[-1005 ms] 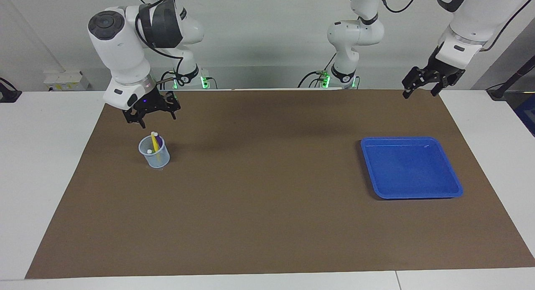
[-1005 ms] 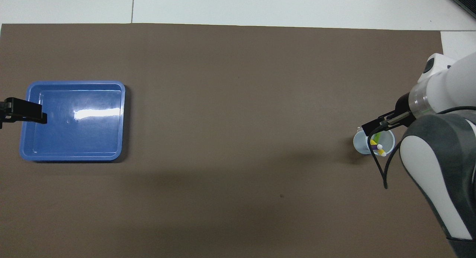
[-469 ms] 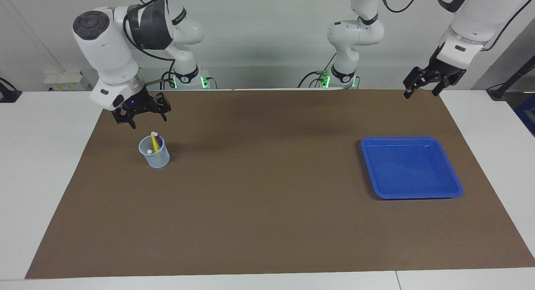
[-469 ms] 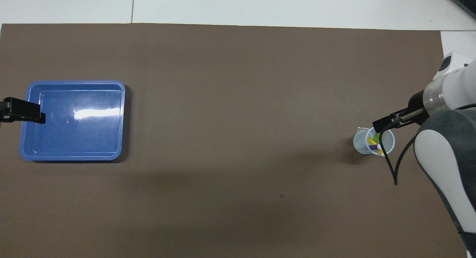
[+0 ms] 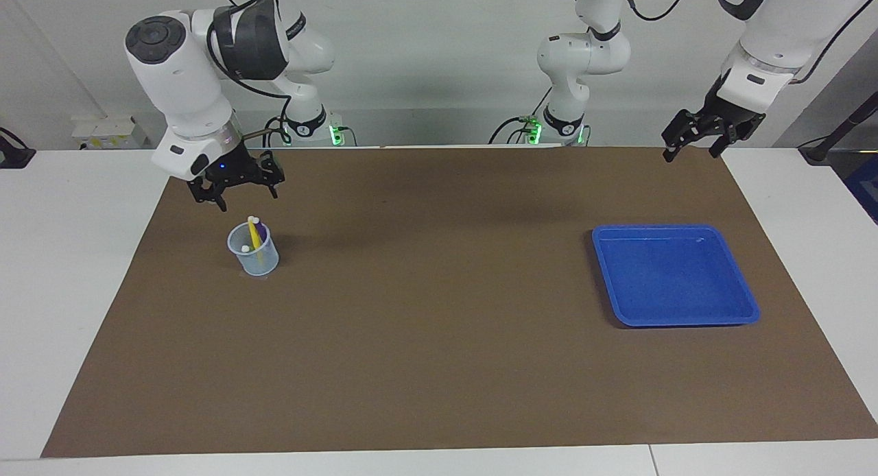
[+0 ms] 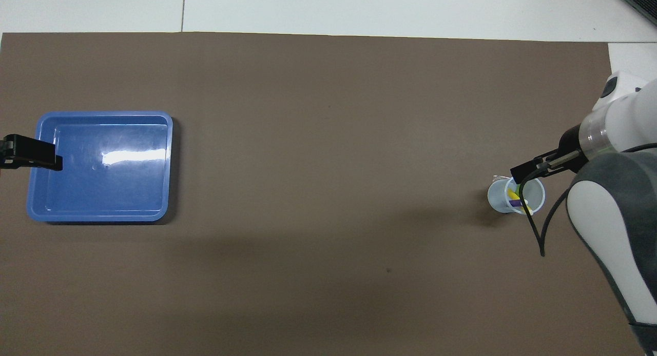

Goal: Transfer and insert pens with both arms

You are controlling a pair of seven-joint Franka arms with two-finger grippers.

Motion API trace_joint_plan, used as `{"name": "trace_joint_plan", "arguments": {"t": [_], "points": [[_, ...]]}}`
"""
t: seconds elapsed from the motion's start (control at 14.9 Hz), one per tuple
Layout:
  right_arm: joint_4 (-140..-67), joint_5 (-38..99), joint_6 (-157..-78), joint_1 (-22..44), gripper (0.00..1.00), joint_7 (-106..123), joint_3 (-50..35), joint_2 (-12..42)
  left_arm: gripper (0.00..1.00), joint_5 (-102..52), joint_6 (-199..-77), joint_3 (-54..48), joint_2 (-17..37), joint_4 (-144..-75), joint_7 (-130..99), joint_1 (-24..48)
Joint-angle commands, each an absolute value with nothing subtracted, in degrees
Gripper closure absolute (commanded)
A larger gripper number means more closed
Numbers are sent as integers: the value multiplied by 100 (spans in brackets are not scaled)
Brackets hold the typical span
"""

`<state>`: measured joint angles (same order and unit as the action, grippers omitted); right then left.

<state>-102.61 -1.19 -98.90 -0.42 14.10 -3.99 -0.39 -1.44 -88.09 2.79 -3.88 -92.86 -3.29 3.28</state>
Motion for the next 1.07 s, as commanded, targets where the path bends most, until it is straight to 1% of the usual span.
{"name": "trace_joint_plan", "arguments": {"t": [0.0,0.27,0.47,0.6,1.0], "points": [[-10178,17,-9747,-97,0,1398,-457,-79,0,-88,-8842,281,-510,-9404,-272,299],[-10064,272,-9721,70,0,906,-422,-105,0,-88,-8842,281,-510,-9404,-272,299],[-10011,299,-9466,114,0,896,-378,-255,0,-88,-8842,272,-510,-9404,-272,299],[-9801,325,-9247,114,0,888,-290,-220,0,-88,-8842,272,-510,-9404,-272,299],[-9791,308,-9325,193,0,791,-149,-229,0,-88,-8859,264,-510,-9404,-264,299]]}}
